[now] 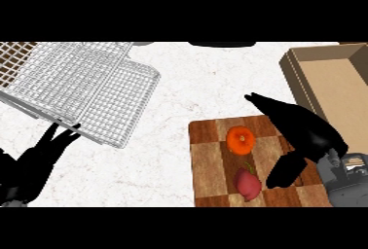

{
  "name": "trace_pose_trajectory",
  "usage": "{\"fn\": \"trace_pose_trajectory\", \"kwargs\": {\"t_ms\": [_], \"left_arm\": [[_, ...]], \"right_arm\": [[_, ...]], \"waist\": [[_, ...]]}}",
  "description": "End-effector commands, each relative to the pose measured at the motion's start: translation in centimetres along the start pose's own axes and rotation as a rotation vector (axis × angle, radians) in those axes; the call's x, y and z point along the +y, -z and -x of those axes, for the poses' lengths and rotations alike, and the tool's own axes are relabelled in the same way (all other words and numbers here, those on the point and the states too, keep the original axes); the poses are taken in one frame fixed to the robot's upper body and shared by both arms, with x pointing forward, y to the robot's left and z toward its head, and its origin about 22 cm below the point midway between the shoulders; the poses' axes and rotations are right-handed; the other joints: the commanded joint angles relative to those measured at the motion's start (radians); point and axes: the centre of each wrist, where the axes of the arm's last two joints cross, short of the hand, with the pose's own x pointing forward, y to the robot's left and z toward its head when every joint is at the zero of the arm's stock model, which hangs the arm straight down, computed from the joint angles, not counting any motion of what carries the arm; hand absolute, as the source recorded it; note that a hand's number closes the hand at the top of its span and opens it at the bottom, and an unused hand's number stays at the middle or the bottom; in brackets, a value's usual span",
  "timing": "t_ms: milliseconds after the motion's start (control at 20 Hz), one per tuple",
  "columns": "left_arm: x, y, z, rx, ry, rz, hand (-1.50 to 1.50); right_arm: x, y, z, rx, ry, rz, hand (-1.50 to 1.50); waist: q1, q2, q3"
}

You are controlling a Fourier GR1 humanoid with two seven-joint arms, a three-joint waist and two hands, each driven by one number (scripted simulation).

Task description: Pick the squash from the cutting board and place it in the cardboard box

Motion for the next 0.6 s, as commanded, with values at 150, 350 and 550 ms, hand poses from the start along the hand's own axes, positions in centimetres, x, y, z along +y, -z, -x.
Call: {"fn": "trace_pose_trajectory", "kwargs": {"t_ms": [150, 350, 550], "left_arm": [[-0.8, 1.4, -3.5, -0.189, -0.038, -0.004, 0.0], [0.8, 0.2, -3.6, -0.198, -0.034, 0.006, 0.0], [-0.8, 2.2, -5.0, -0.18, -0.043, 0.018, 0.0]], "right_arm": [[0.3, 1.0, -1.0, 0.033, -0.03, -0.065, -1.5], [2.9, 1.5, -0.5, 0.037, -0.025, -0.054, -1.5], [0.2, 1.4, 0.2, -0.012, -0.025, -0.029, -1.5]], "waist": [[-0.014, -0.004, 0.008], [-0.009, -0.006, 0.009], [-0.025, -0.003, 0.009]]}}
